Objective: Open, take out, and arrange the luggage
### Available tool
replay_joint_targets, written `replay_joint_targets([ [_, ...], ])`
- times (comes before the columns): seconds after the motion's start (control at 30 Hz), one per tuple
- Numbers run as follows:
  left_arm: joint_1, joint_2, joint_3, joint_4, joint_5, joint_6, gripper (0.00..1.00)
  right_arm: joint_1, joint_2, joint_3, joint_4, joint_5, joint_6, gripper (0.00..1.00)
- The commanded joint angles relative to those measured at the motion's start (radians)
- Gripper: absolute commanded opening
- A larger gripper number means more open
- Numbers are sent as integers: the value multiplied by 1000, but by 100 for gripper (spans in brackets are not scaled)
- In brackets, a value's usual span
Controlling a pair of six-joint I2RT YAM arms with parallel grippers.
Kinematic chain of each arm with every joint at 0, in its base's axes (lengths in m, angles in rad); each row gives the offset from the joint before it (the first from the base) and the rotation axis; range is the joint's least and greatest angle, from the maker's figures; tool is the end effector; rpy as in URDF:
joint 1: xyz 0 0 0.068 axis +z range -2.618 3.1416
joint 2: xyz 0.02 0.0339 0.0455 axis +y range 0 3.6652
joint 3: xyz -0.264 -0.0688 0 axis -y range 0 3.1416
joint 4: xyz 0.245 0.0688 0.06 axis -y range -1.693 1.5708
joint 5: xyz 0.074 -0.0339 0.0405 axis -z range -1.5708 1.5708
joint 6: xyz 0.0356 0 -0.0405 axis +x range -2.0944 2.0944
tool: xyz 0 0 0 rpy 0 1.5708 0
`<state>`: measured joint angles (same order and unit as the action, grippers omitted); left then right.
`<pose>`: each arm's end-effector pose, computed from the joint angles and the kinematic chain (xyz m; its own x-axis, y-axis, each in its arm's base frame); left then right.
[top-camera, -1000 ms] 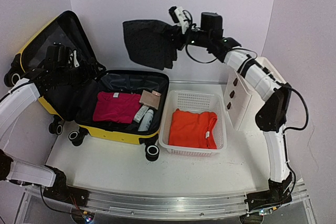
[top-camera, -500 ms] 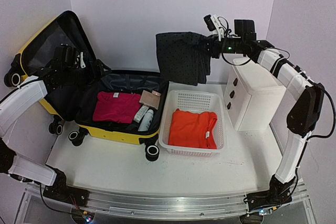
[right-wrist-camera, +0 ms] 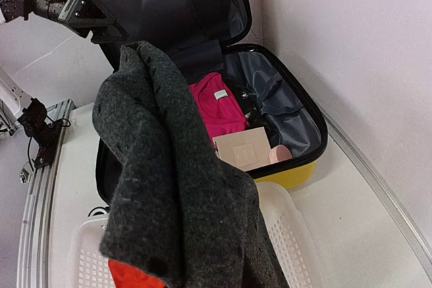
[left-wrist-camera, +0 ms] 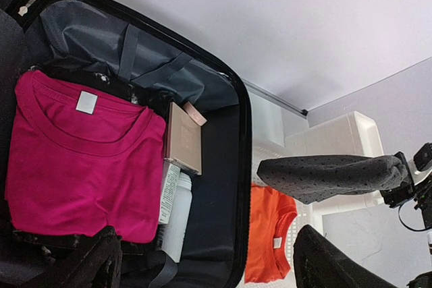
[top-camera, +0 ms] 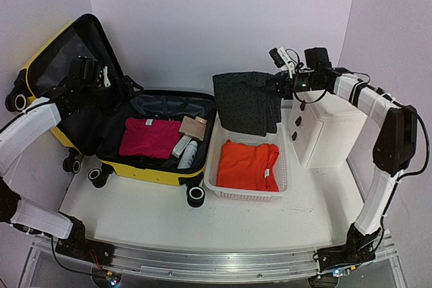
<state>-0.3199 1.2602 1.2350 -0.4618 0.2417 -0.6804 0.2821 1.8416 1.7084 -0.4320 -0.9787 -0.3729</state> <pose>0.2647 -0.0967 0.3679 -0.6637 -0.4236 -0.6165 0.1140 0.7573 -0.6430 0.3958 0.1455 0.3445 -0.1773 -0.2631 -0.9484 -0.9589 0.2632 0.1062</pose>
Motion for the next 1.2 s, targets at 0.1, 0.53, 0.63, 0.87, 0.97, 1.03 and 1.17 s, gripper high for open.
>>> replay_joint_targets([
  [0.1,-1,0,2,49,25,-6,88,-40,-52,-14,53,-153,-152,0],
  [0.53,-1,-17,-8,51,36,-14,87,-56,103,60,49,-135,-310,0],
  [0.63,-1,-23,-14,51,32,-14,87,-57,108,37,49,-96,-350,0],
  [0.87,-1,-15,-8,51,39,-16,86,-55,116,-11,42,-52,-453,0],
  [0.97,-1,-14,-4,51,38,-16,86,-52,99,-59,20,-80,-494,0],
  [1.03,-1,-9,0,51,38,-16,87,-37,78,-111,10,-63,-536,0],
  [1.17,-2,7,9,54,57,-19,86,-27,59,-179,6,-20,-575,0],
])
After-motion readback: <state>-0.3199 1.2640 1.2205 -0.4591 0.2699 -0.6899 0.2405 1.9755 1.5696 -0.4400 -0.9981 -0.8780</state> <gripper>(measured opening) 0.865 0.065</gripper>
